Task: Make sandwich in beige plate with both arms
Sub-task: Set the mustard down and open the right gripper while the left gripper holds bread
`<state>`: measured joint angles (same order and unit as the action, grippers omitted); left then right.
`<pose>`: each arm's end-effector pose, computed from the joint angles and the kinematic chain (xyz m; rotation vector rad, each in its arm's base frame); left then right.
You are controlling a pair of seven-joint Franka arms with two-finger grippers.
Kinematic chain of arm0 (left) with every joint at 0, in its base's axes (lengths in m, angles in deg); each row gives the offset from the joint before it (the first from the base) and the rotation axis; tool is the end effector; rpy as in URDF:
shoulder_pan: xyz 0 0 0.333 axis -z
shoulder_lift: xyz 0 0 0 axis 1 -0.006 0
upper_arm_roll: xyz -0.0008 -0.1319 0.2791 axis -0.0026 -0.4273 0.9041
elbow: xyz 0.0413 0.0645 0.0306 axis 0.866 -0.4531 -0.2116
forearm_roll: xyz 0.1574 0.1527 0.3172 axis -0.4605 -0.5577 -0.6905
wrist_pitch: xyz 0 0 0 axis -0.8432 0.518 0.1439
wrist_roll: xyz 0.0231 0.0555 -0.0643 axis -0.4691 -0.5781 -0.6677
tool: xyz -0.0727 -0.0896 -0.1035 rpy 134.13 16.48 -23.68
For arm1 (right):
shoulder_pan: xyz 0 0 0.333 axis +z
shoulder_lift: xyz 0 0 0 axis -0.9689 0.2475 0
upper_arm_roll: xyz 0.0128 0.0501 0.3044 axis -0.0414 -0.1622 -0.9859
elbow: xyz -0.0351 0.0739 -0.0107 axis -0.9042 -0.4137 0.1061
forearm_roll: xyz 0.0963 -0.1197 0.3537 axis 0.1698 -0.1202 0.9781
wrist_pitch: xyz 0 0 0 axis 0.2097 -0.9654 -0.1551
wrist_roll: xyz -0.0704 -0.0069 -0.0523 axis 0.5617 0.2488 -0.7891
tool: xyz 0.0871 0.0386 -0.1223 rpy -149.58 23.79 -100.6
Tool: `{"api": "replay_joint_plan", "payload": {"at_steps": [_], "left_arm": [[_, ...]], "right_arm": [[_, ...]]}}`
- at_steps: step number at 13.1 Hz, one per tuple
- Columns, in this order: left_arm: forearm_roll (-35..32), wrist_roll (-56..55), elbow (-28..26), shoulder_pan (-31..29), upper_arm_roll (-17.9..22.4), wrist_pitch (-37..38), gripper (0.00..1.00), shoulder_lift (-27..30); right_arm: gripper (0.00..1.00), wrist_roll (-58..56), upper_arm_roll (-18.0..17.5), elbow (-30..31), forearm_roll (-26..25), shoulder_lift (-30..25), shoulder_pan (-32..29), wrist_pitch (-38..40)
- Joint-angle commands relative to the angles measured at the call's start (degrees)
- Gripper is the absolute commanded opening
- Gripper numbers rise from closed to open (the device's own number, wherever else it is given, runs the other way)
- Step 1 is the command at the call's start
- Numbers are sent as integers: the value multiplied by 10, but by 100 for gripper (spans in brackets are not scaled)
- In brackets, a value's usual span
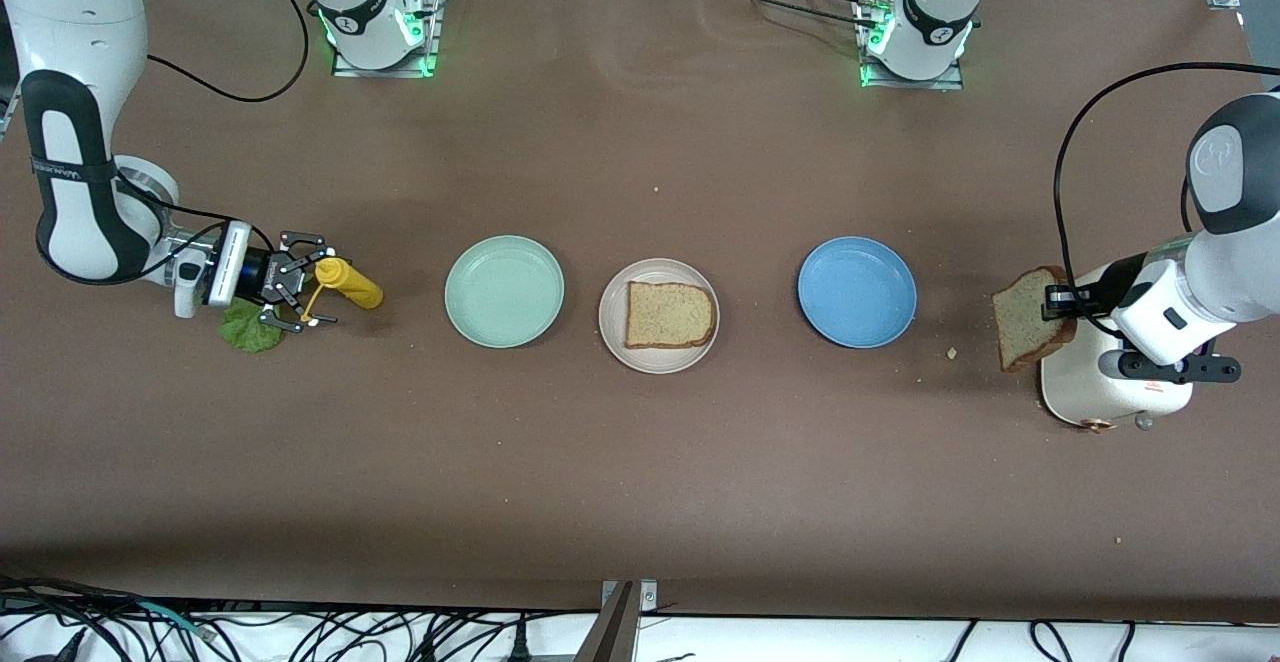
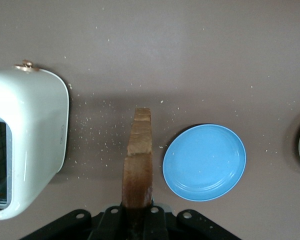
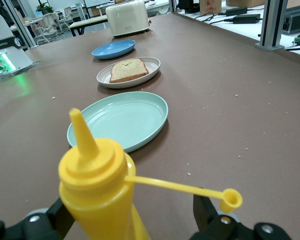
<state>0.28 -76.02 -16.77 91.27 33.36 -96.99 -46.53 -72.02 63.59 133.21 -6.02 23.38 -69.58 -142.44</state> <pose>0.6333 0.0035 0.4032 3.0463 0.0062 -0.2657 0.5399 -0.0397 0.1515 -1.7500 -1.3019 -0.8372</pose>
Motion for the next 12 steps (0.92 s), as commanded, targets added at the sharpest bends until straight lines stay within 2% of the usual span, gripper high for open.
{"api": "replay_joint_plan", "payload": {"at_steps": [1,4,8,10,12], "left_arm": [[7,-19,12,3,0,27,0,1],[5,-28,41,4,3,74,0,-1],[6,-32,41,3,4,78,0,-1],[5,-31,37,7,4,79,0,-1],[6,-32,35,11,4,79,0,-1]], "right_arm": [[100,63,9,-5,-36,-31,-5,21],[100,149,12,-23,-96,-65,-5,22],[100,292,26,-68,-185,-87,-4,18],[100,406,29,-74,-289,-127,-6,-2],[100,484,28,-73,-376,-155,-6,-55]]}}
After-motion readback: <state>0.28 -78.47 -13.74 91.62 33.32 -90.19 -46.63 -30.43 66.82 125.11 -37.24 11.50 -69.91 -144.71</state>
